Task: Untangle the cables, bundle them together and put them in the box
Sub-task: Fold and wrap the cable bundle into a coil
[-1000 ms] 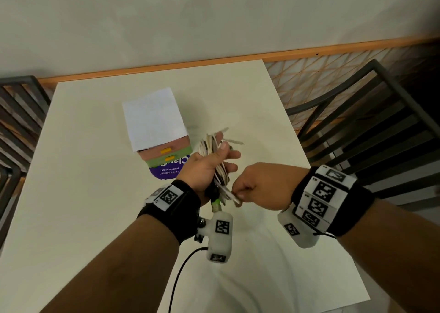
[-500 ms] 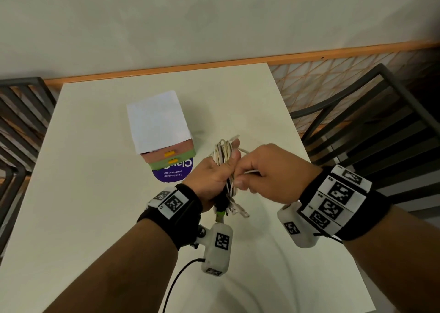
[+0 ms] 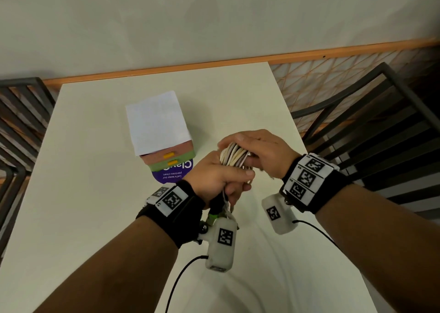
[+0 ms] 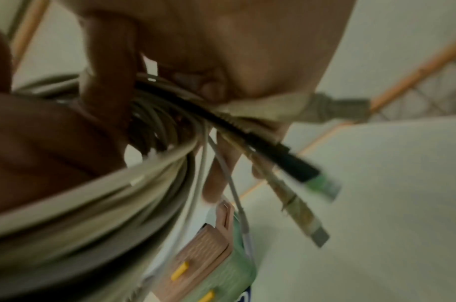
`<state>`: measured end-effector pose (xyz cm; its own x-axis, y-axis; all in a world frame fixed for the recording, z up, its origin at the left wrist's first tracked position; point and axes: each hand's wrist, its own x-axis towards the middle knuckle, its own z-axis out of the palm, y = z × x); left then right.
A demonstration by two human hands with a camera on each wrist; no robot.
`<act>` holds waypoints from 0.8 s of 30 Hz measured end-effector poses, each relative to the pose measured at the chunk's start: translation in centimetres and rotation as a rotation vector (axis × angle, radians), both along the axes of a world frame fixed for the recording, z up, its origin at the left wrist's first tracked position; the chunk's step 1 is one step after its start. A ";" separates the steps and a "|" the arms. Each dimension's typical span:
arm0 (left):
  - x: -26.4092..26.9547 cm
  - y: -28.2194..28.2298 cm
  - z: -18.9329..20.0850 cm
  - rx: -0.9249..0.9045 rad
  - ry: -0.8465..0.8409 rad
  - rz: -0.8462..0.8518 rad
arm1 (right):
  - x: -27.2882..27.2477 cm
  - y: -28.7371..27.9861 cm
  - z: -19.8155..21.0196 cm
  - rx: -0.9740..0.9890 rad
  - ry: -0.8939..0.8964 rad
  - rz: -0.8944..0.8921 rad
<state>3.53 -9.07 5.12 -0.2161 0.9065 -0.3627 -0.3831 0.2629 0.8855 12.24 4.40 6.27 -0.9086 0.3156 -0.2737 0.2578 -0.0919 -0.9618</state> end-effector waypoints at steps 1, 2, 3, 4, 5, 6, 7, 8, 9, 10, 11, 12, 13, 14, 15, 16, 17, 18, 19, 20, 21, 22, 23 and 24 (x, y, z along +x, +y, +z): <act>-0.1 0.0 0.2 0.015 -0.010 -0.005 | -0.1 -0.1 -0.2 -0.062 0.025 -0.010; -0.3 -0.1 0.3 0.027 -0.032 0.001 | -0.2 -0.2 -0.4 -0.108 0.034 -0.015; -0.4 -0.1 0.3 0.043 -0.070 0.018 | -0.4 -0.4 -0.6 -0.150 0.019 -0.025; -0.5 -0.1 0.2 0.064 -0.111 0.039 | -0.6 -0.5 -0.8 -0.175 -0.022 -0.045; -0.6 0.0 0.0 0.082 -0.144 0.061 | -0.9 -0.7 -1.1 -0.180 -0.063 -0.064; -0.6 0.0 -0.3 0.091 -0.166 0.077 | -1.1 -0.9 -1.3 -0.155 -0.094 -0.075; -0.6 0.2 -0.5 0.092 -0.180 0.094 | -1.3 -1.3 -1.3 -0.138 -0.112 -0.100; -0.7 0.3 -0.7 0.090 -0.184 0.110 | -1.4 -1.6 -1.1 -0.136 -0.123 -0.142; -0.7 0.4 -0.9 0.081 -0.183 0.122 | -1.5 -2.0 -0.9 -0.142 -0.131 -0.202; -0.8 0.4 -1.1 0.066 -0.186 0.134 | -1.6 -2.3 -0.5 -0.128 -0.134 -0.253; -0.8 0.4 -1.2 0.050 -0.197 0.151 | -1.6 -2.4 -0.3 -0.104 -0.145 -0.300; -0.6 0.4 -1.2 0.033 -0.212 0.173 | -1.7 -2.5 -0.3 -0.087 -0.166 -0.342; -0.5 0.4 -1.2 0.018 -0.227 0.197 | -1.8 -2.6 -0.2 -0.088 -0.182 -0.373; -0.4 0.5 -1.1 -0.005 -0.230 0.220 | -2.0 -2.7 -0.3 -0.108 -0.193 -0.396; -0.3 0.5 -1.1 -0.031 -0.224 0.247 | -2.2 -2.9 -0.3 -0.138 -0.197 -0.428; -0.3 0.5 -1.2 -0.051 -0.202 0.282 | -2.5 -2.9 -0.4 -0.144 -0.203 -0.466; -0.3 0.5 -1.3 -0.059 -0.164 0.320 | -2.8 -2.7 -0.7 -0.119 -0.216 -0.517; -0.3 0.5 -1.4 -0.064 -0.108 0.354 | -3.1 -2.5 -1.0 -0.079 -0.230 -0.566; -0.2 0.4 -1.5 -0.077 -0.046 0.377 | -3.3 -2.2 -1.3 -0.047 -0.243 -0.611; -0.1 0.5 -1.6 -0.100 0.009 0.390 | -3.5 -1.9 -1.6 -0.035 -0.253 -0.650; -0.1 0.6 -1.7 -0.133 0.052 0.405 | -3.7 -1.8 -1.9 -0.034 -0.257 -0.673; -0.1 0.7 -1.7 -0.169 0.082 0.427 | -3.9 -1.7 -2.0 -0.038 -0.262 -0.678; -0.2 0.8 -1.9 -0.197 0.115 0.445 | -3.9 -1.8 -2.0 -0.042 -0.266 -0.664; -0.3 1.0 -2.1 -0.211 0.154 0.447 | -3.9 -1.8 -2.0 -0.042 -0.258 -0.648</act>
<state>3.21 -8.10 3.04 -0.6308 0.6237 -0.4616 -0.3687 0.2826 0.8856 8.34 2.55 4.29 -0.4455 0.7561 -0.4793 0.3579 -0.3403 -0.8695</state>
